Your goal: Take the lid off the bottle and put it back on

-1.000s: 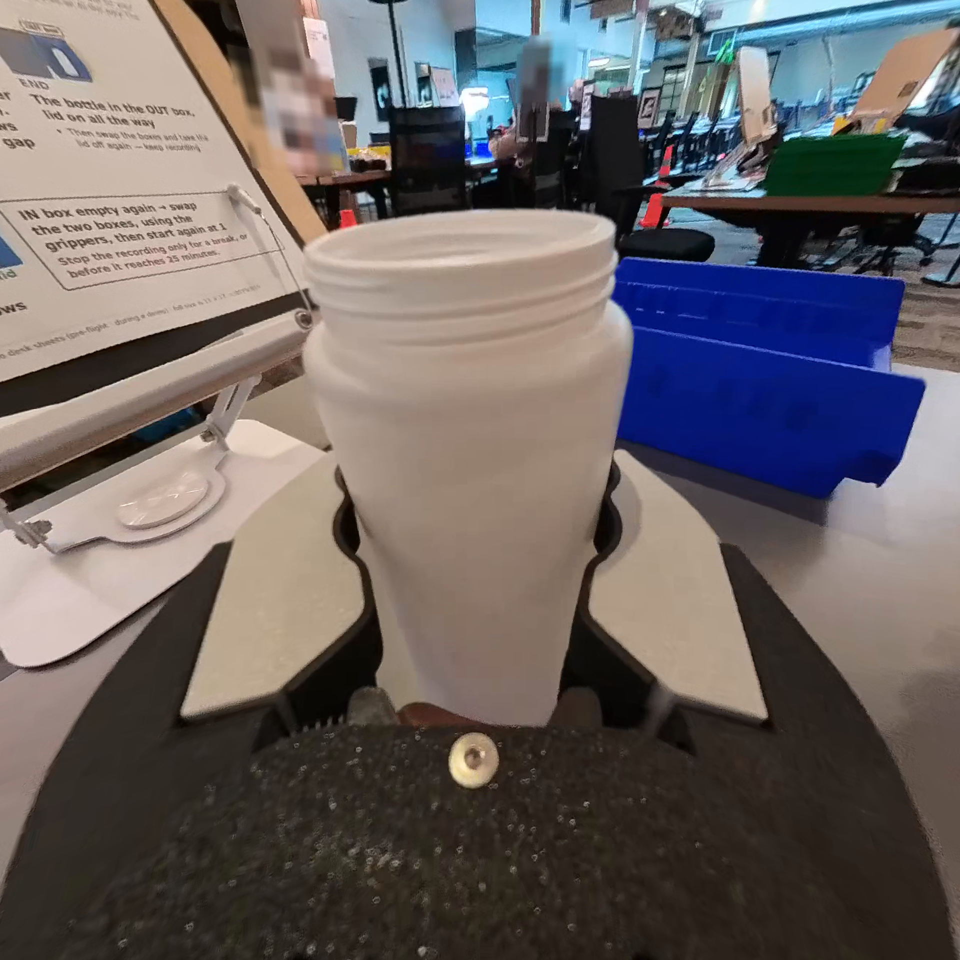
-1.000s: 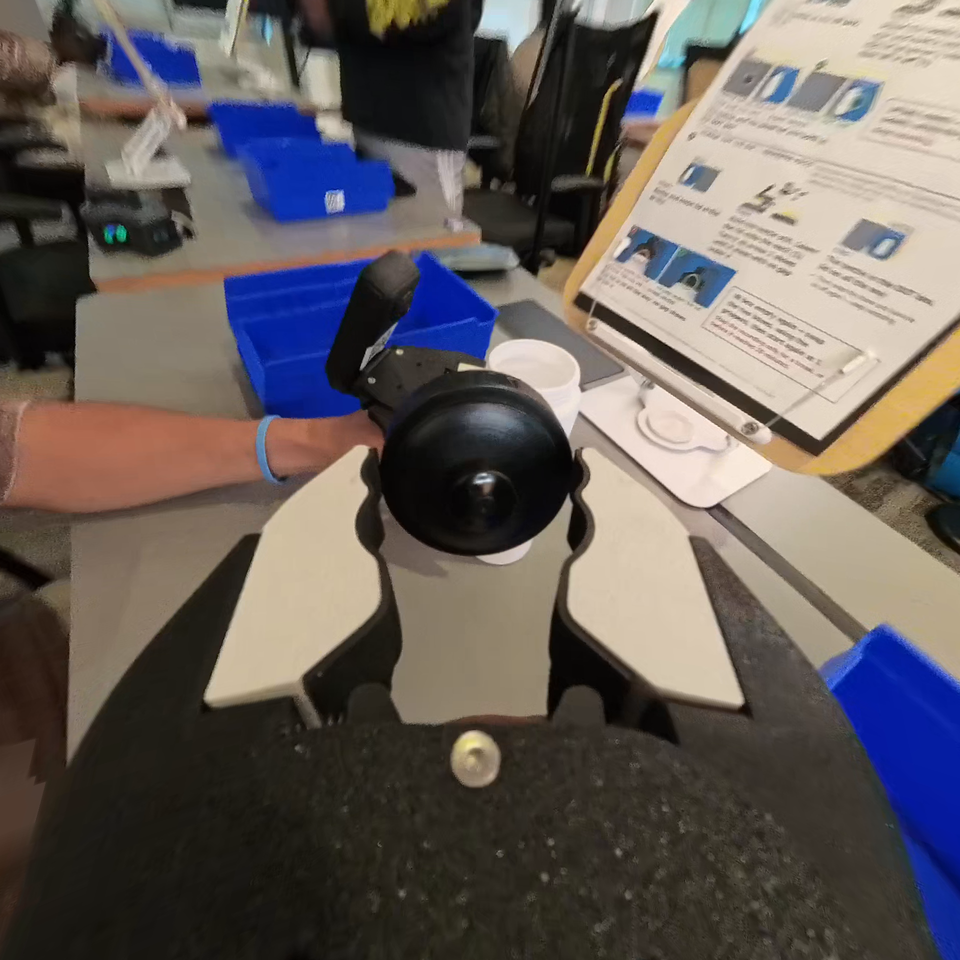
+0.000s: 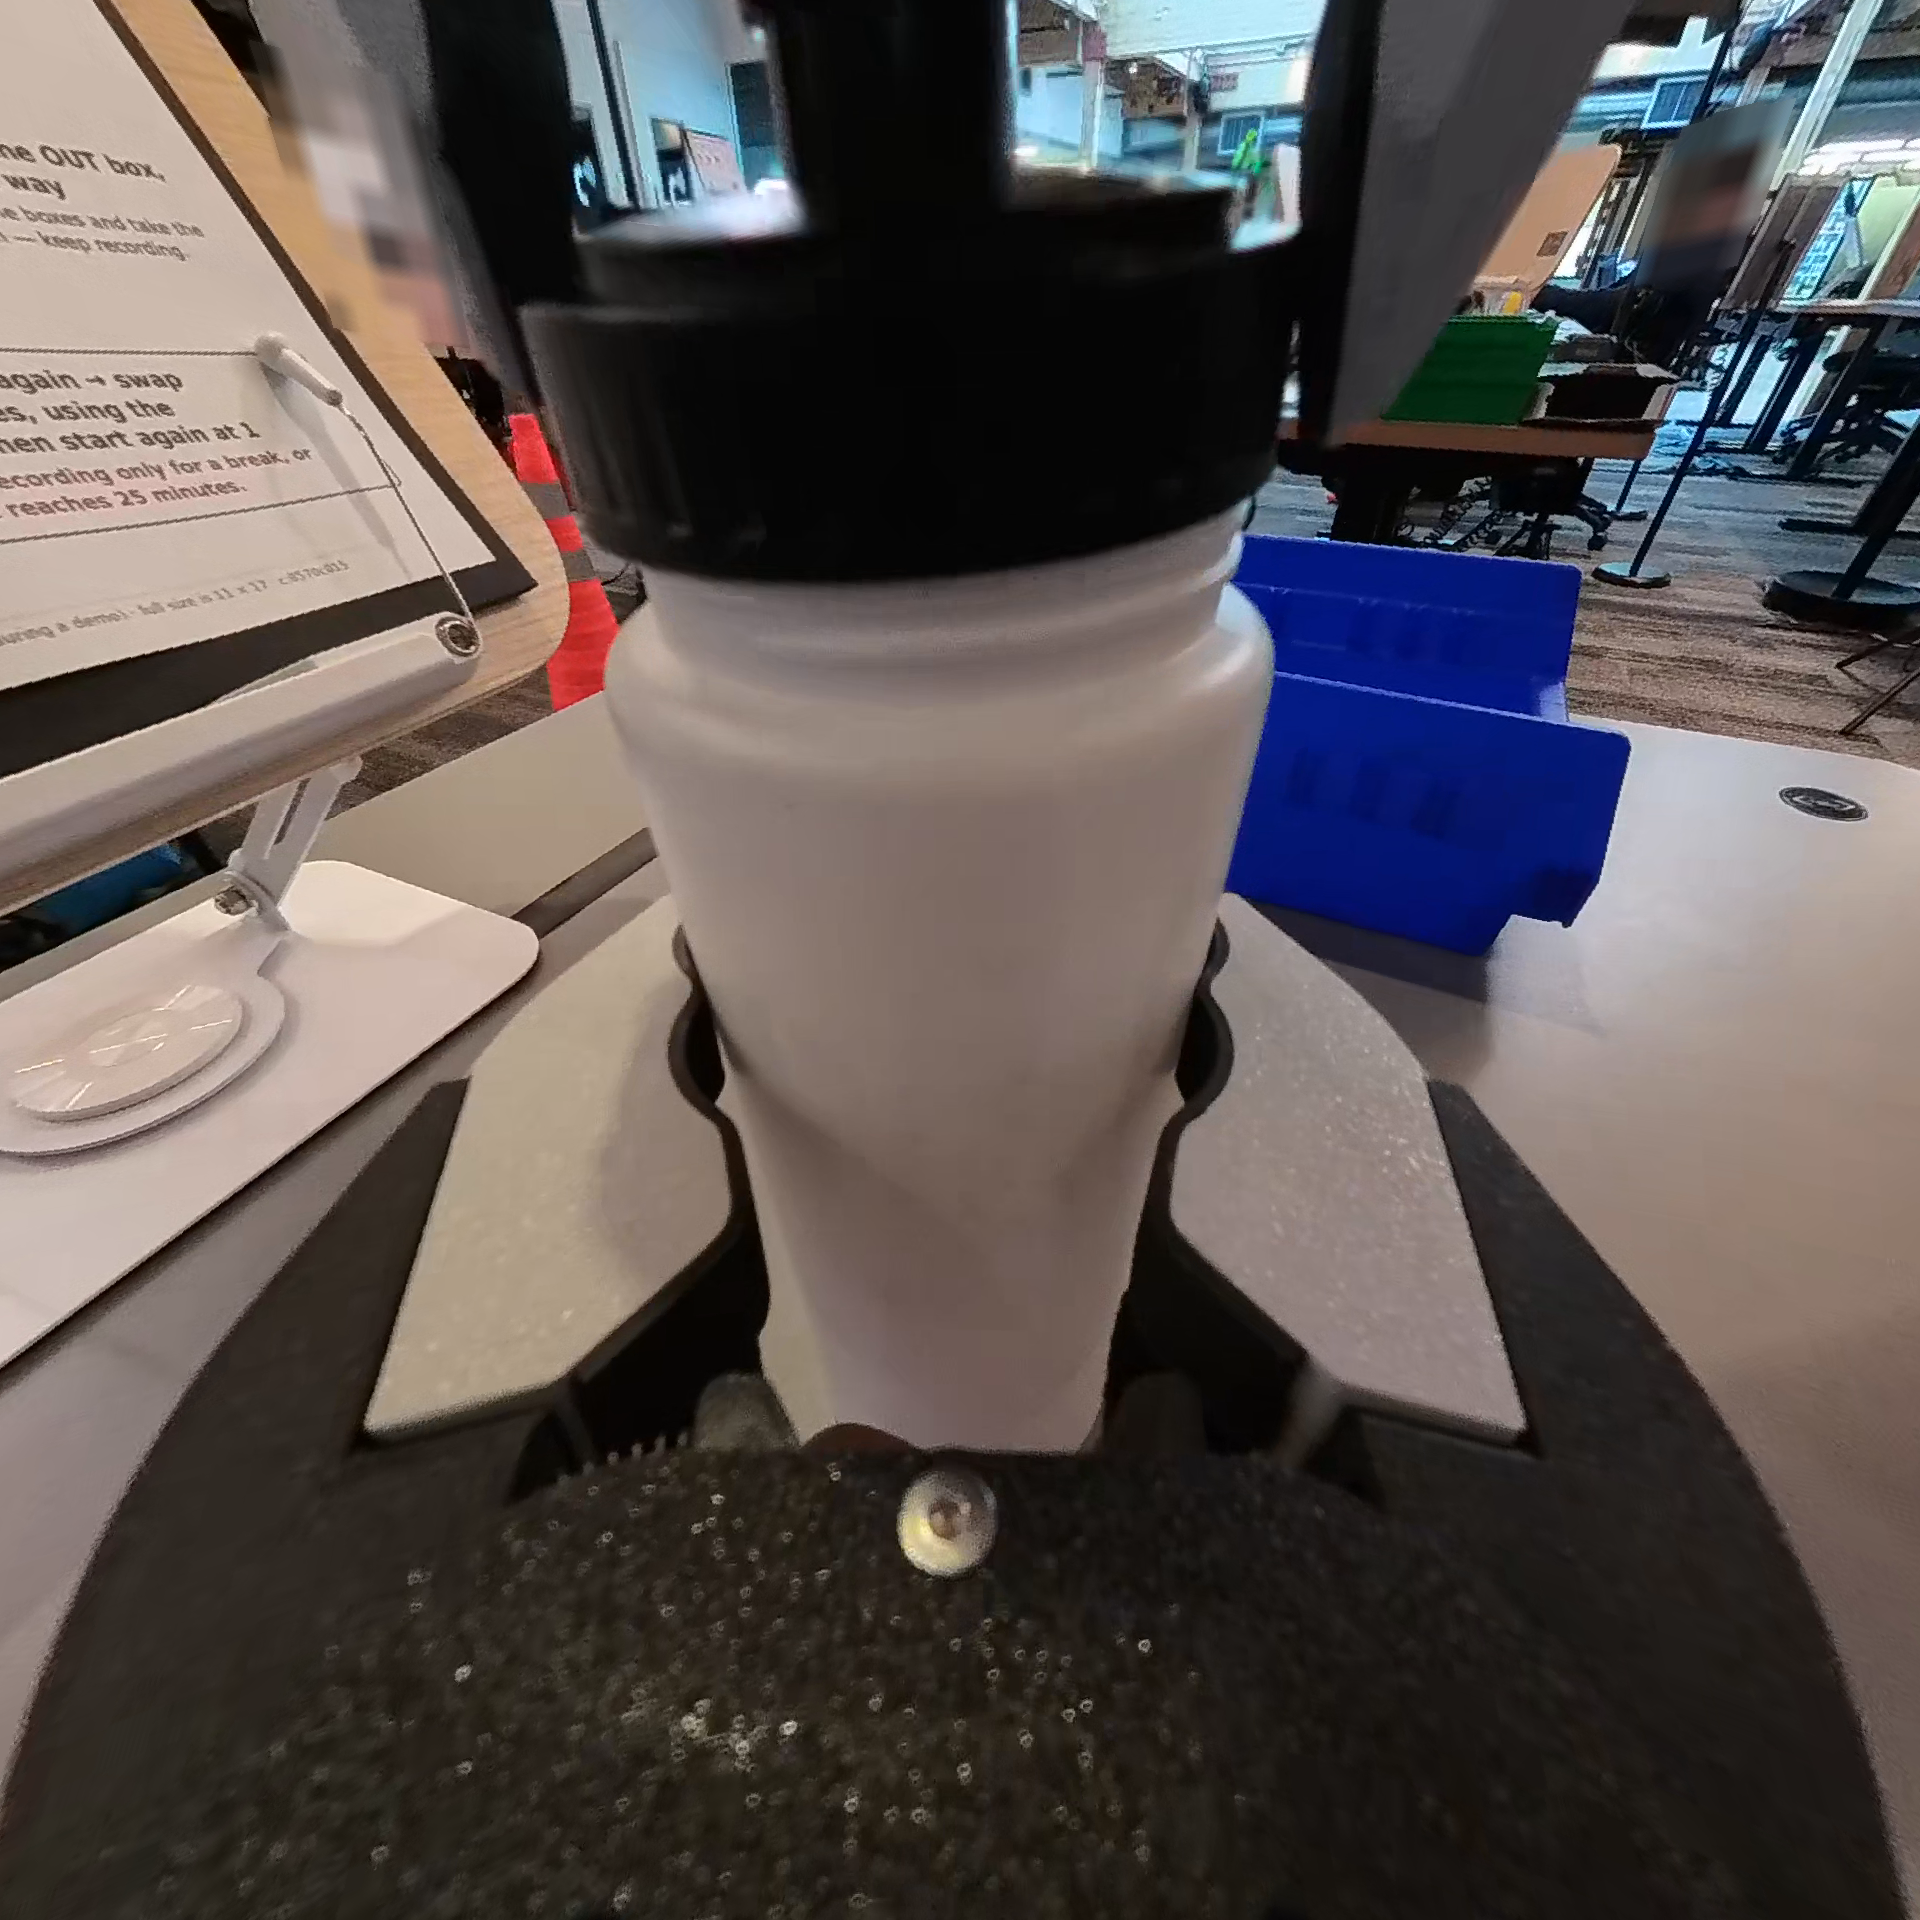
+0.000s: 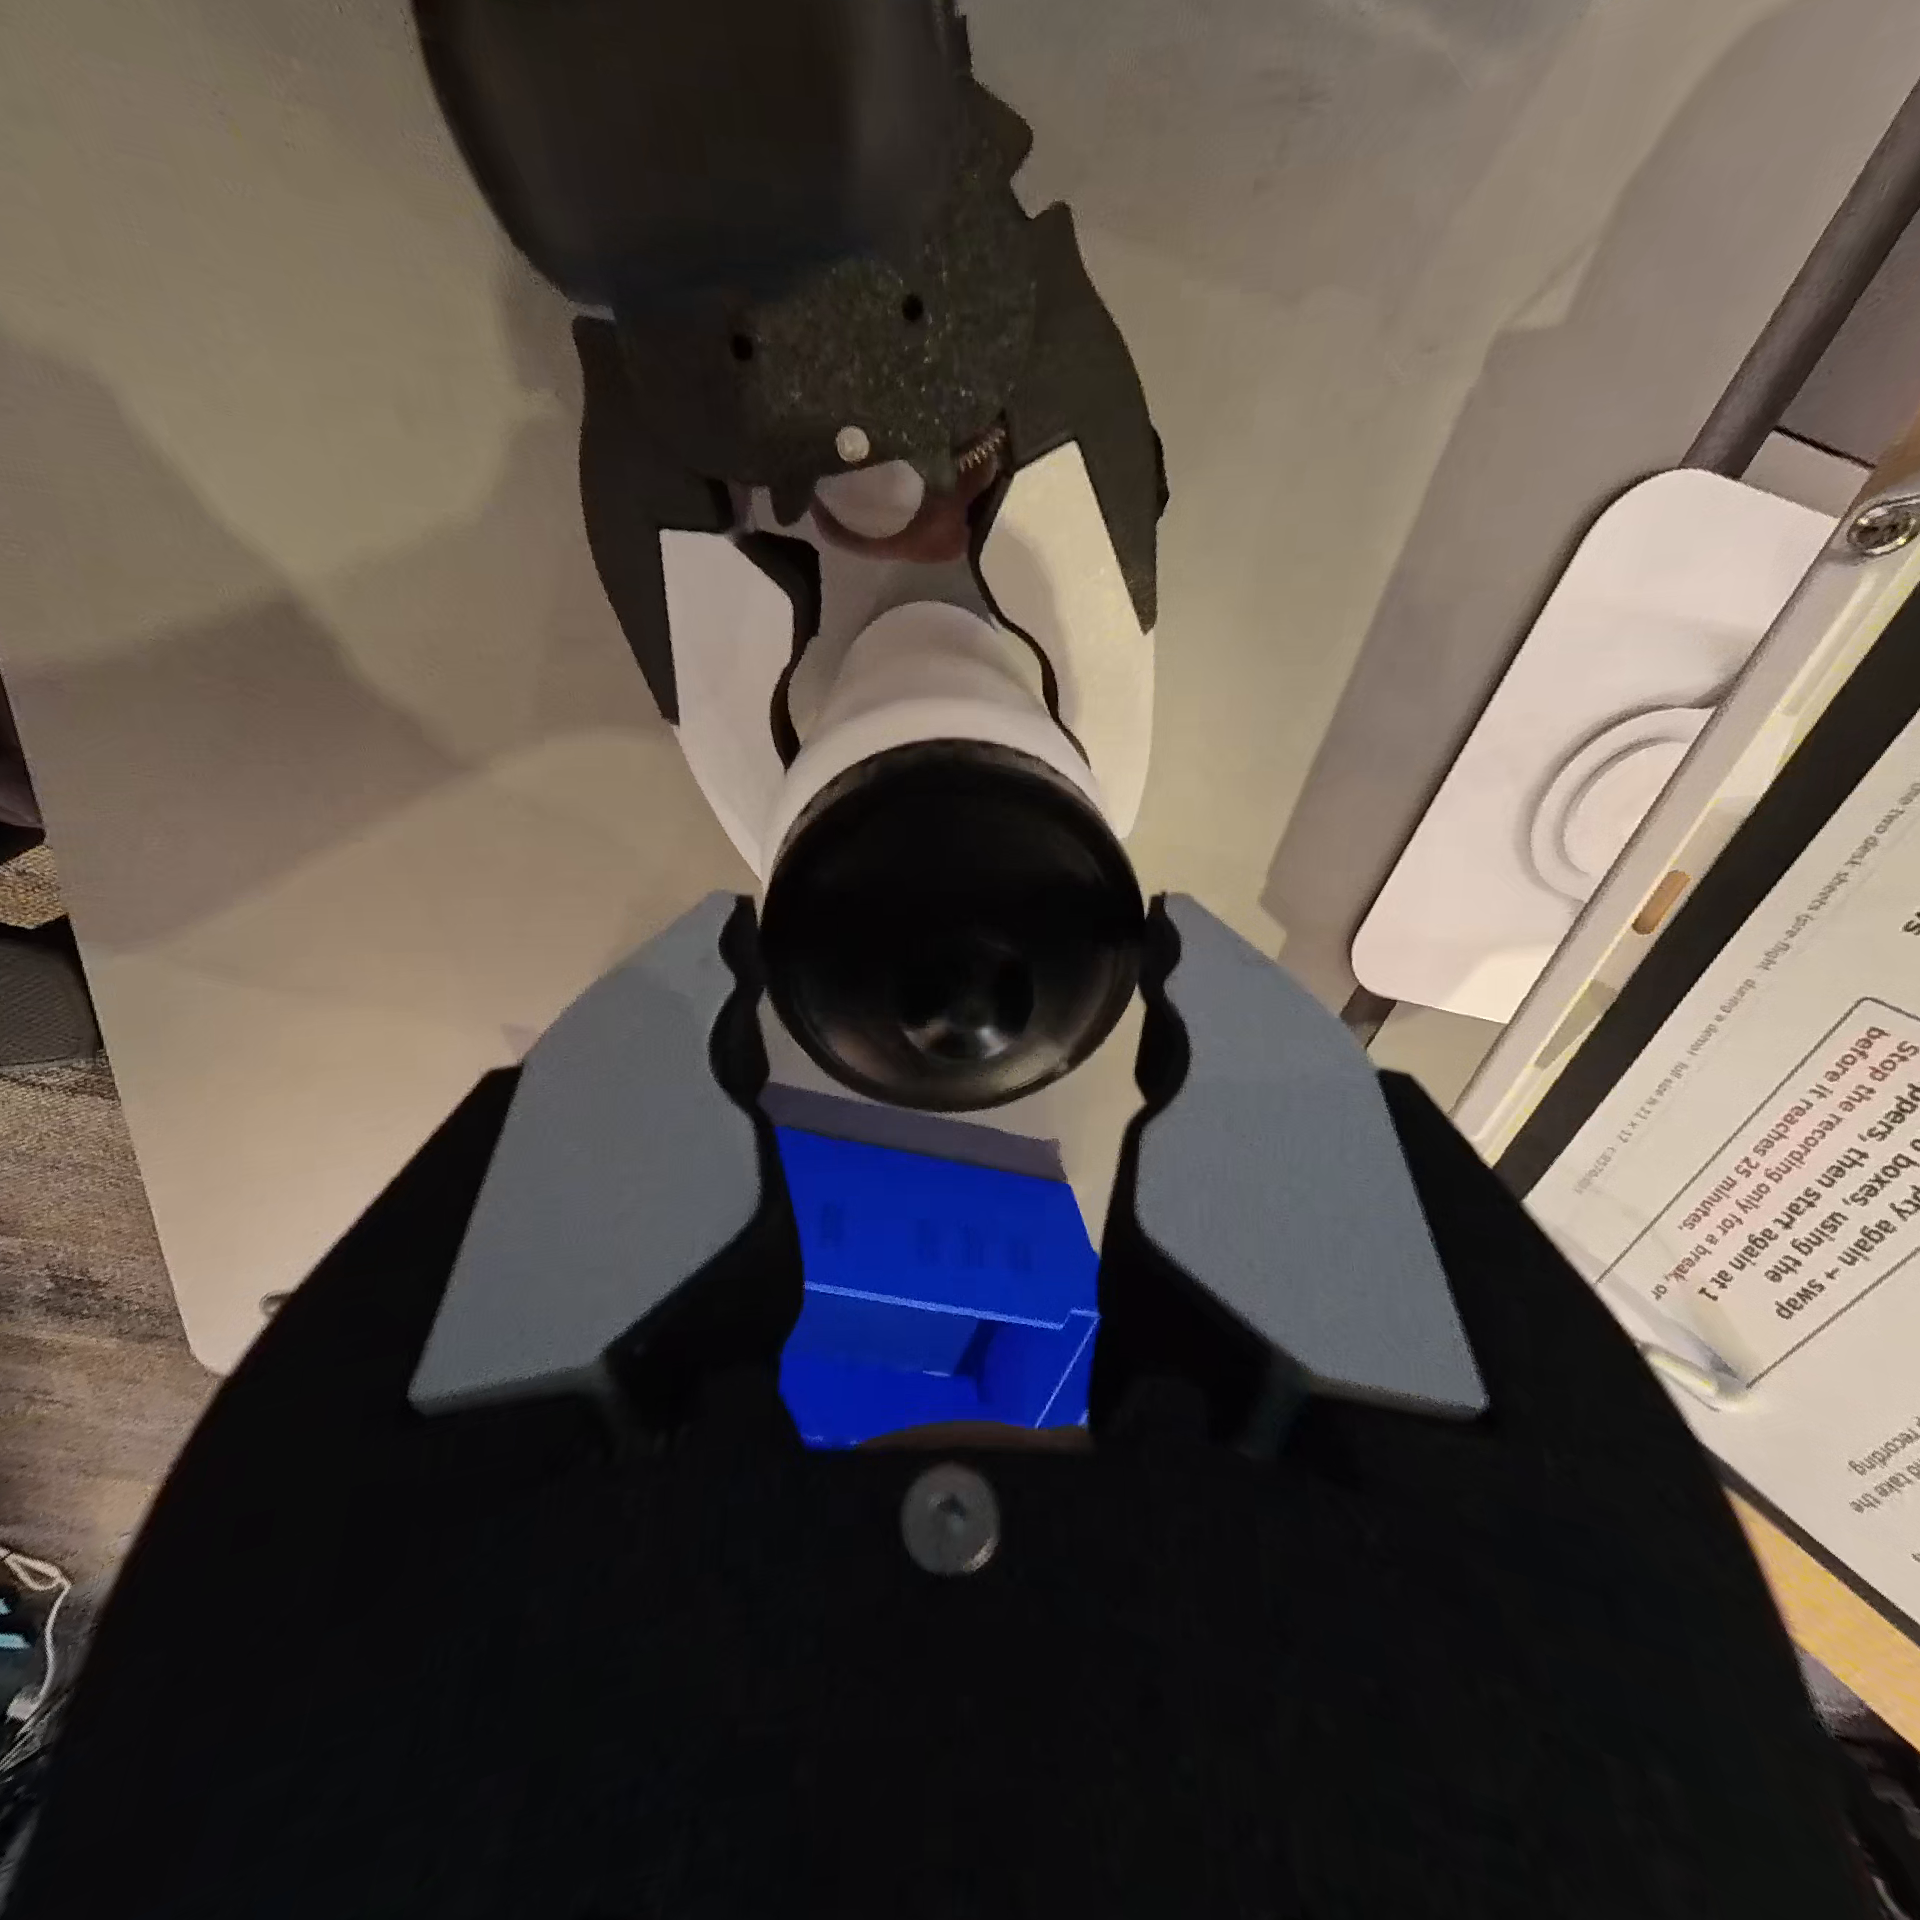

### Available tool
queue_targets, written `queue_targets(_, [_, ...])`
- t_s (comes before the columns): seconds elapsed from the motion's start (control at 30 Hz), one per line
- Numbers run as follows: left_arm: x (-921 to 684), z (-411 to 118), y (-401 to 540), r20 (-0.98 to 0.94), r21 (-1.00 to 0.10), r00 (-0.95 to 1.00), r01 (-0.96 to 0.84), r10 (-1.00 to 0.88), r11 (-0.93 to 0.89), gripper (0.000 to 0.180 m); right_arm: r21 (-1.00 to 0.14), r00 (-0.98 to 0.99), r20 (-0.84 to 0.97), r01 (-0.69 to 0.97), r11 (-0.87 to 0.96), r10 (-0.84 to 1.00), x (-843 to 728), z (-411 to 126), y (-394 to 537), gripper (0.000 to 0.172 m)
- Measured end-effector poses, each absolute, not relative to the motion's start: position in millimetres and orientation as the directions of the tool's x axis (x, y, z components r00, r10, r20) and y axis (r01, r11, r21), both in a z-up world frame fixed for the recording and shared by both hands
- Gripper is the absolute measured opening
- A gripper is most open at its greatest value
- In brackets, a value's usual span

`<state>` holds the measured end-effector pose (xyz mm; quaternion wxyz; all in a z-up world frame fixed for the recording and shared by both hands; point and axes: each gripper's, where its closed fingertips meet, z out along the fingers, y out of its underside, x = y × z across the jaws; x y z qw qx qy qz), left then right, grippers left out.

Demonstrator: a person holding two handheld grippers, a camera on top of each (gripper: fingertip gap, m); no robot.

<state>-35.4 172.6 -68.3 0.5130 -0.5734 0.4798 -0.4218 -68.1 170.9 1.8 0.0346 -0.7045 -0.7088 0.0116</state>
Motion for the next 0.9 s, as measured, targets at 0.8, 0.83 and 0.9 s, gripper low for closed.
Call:
queue_targets(0.8, [-33.9,-69.1,171.5,0.001,-0.992,0.183,-0.120,-0.983,-0.024,0.086,0.022,0.270,0.125,0.961,-0.275,0.955,-64.1,5.1,176.4,0.078])
queue_targets(0.83, [-33.6,-69.2,171.1,-0.001,-0.992,0.183,-0.122,-0.983,-0.021,0.086,-0.011,0.258,0.128,0.966,-0.259,0.958,-66.1,10.0,177.5,0.082])
queue_targets(0.9, [-33.3,-69.2,170.5,-0.002,-0.992,0.181,-0.123,-0.983,-0.021,0.086,-0.098,0.225,0.110,0.972,-0.215,0.968,-71.8,21.7,175.2,0.085])
